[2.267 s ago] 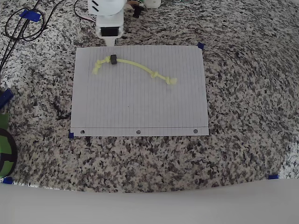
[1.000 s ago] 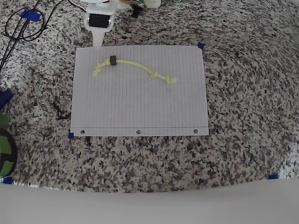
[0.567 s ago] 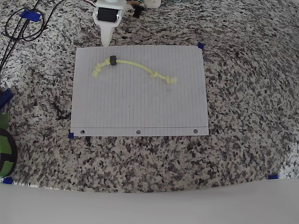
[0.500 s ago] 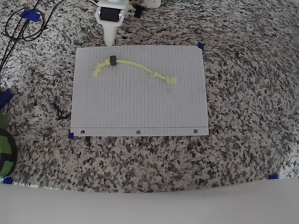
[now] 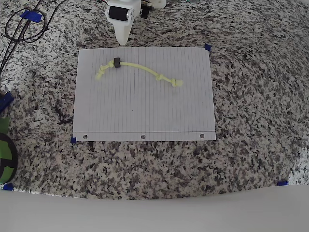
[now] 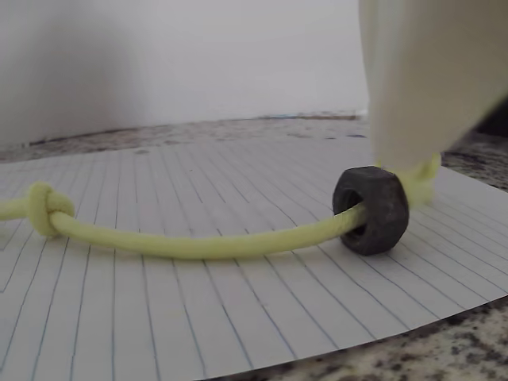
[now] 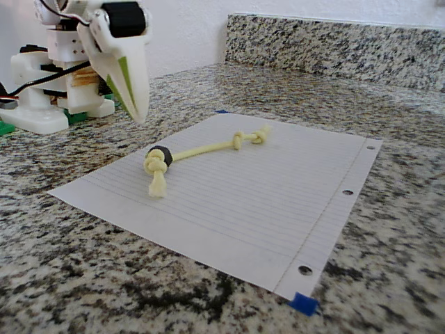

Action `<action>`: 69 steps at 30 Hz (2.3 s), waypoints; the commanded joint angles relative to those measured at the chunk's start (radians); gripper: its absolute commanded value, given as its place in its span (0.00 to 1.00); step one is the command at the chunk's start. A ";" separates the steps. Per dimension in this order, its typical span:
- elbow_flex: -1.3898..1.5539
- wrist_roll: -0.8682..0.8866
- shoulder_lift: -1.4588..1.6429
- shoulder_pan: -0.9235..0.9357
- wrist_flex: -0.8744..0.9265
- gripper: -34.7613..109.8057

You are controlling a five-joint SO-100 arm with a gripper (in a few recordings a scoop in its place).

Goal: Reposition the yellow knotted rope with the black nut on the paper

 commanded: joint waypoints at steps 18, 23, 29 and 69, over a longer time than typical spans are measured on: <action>0.158 0.144 0.291 0.005 0.104 0.24; 0.163 0.144 0.302 0.005 0.107 0.24; 0.163 0.144 0.304 0.003 0.107 0.24; 0.163 0.143 0.304 -0.003 0.107 0.24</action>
